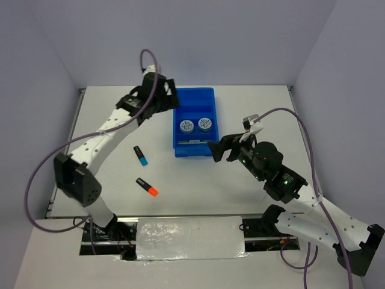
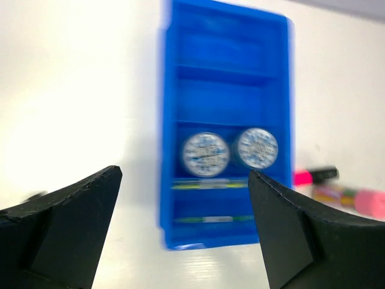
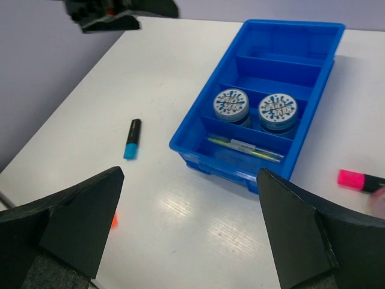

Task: Sort the stationery into containers
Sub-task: Pick up the pen from the center of the board.

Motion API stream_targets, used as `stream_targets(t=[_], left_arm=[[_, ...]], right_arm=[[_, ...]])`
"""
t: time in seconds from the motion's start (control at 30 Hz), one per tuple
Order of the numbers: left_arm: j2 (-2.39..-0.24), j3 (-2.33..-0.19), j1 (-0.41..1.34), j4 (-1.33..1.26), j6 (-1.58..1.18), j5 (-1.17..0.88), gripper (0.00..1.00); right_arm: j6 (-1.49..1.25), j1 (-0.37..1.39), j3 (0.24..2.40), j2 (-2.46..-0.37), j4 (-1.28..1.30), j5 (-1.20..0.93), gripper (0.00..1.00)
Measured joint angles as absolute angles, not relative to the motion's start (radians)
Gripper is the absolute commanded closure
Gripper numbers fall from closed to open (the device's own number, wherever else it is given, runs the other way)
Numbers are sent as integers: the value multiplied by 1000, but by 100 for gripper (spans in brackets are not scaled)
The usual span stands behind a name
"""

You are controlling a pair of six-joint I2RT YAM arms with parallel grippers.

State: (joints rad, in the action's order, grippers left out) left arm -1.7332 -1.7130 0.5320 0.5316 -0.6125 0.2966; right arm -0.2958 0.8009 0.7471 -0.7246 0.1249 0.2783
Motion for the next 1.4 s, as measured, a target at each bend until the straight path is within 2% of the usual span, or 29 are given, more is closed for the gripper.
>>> stream_targets(t=[0.2, 0.4, 0.83, 1.0, 1.1, 1.13, 1.23, 1.27, 1.4], left_arm=[[-1507, -1432, 348, 576, -744, 413, 1], [-1521, -1192, 312, 633, -846, 445, 4], [-1715, -1110, 335, 565, -953, 376, 18], [-1731, -1072, 342, 547, -975, 366, 26], [-1731, -1067, 344, 538, -976, 362, 26], [-1731, -1065, 344, 532, -976, 361, 35], [-1731, -1052, 344, 511, -977, 361, 46], [-1731, -1045, 344, 506, -977, 361, 57], [-1732, -1040, 344, 500, -971, 361, 65]], right_arm=[[-321, 797, 752, -765, 115, 220, 0], [-358, 797, 754, -819, 117, 186, 0], [-377, 797, 775, -892, 120, 126, 0], [-376, 797, 775, -892, 120, 126, 0], [-376, 797, 775, -893, 120, 126, 0], [-376, 797, 775, -894, 120, 126, 0], [-374, 797, 775, -900, 120, 126, 0], [-374, 797, 775, -902, 120, 126, 0], [-373, 797, 775, -904, 120, 126, 0]])
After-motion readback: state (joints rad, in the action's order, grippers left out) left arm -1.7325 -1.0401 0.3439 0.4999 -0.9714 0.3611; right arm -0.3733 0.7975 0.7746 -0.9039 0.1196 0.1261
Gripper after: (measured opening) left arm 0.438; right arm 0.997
